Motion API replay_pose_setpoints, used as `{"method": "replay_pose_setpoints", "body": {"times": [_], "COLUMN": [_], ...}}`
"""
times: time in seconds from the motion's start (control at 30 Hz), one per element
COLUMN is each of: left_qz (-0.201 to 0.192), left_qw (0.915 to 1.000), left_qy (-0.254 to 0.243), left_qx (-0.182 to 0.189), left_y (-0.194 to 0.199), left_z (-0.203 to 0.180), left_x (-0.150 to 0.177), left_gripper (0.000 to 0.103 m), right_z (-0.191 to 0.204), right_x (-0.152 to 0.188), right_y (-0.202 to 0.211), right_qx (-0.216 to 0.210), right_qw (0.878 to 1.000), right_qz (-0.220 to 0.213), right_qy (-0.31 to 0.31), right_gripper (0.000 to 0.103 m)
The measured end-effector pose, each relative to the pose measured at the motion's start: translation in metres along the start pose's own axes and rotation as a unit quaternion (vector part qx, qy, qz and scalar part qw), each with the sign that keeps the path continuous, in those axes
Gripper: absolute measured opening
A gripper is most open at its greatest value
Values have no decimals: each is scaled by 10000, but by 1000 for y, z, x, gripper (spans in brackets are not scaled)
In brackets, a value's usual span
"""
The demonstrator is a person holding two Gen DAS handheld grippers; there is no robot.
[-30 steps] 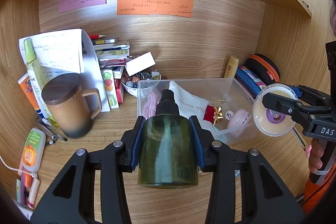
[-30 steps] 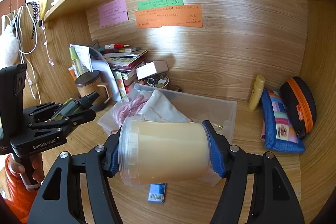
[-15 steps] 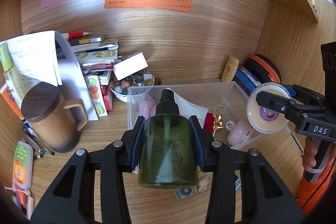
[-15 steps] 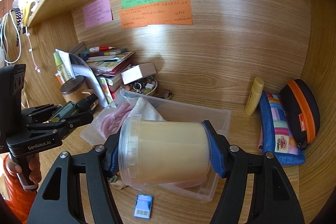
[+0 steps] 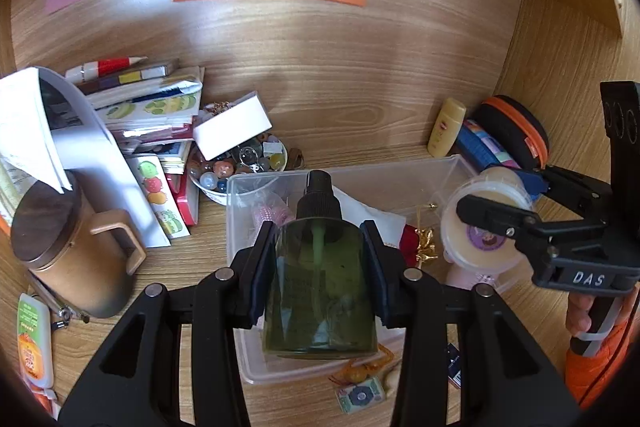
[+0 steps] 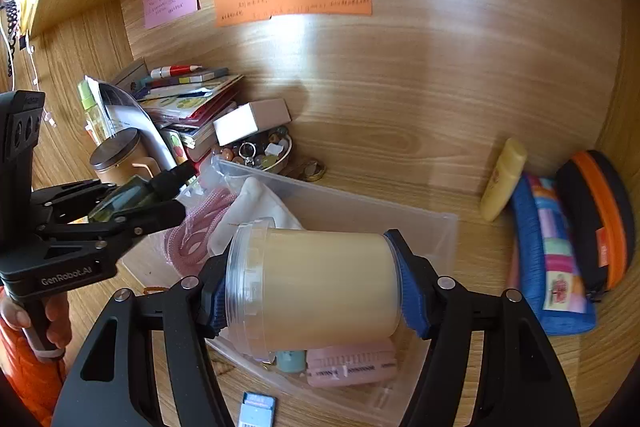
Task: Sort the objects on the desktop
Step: 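Lift and carry the green spray bottle and beige jar over the clear box, then open the left tool to drop the spray bottle while the right tool releases the beige jar into the box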
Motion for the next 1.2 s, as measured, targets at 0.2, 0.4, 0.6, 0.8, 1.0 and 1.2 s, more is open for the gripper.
{"method": "replay_pose_setpoints", "body": {"times": [0.2,0.4,0.6,0.8,1.0,1.2], "left_qz": [206,425,440,550,548,427], "left_qw": [9998,9991,9990,9981,9981,9984], "left_qy": [-25,11,-118,-272,-276,-371], "left_qx": [47,-8,-24,-86,-31,-55], "left_y": [-19,-36,-41,-47,-46,-41], "left_z": [-2,2,-3,-8,-11,-13], "left_x": [7,17,21,27,27,26], "left_gripper": [41,41,42,46,53,64], "right_z": [-9,-23,-26,-27,-27,-27], "right_x": [8,18,24,28,27,20], "right_y": [-19,-38,-50,-53,-53,-43], "right_qx": [14,113,127,243,181,227], "right_qw": [9998,9986,9978,9974,9978,9987], "right_qz": [180,391,521,581,530,341], "right_qy": [-119,-346,-392,-341,-365,-309], "right_gripper": [63,63,63,63,66,70]}}
Point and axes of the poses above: each gripper's, at about its wrist camera, not at the fingertips, and y roughly against the way its jaws point, z to its left, x to its underside, the point moved 9 cm from there along -y, roughly the way its jaws point, and after that the axes turned 10 degrees about -x, right-handed, at the moved point
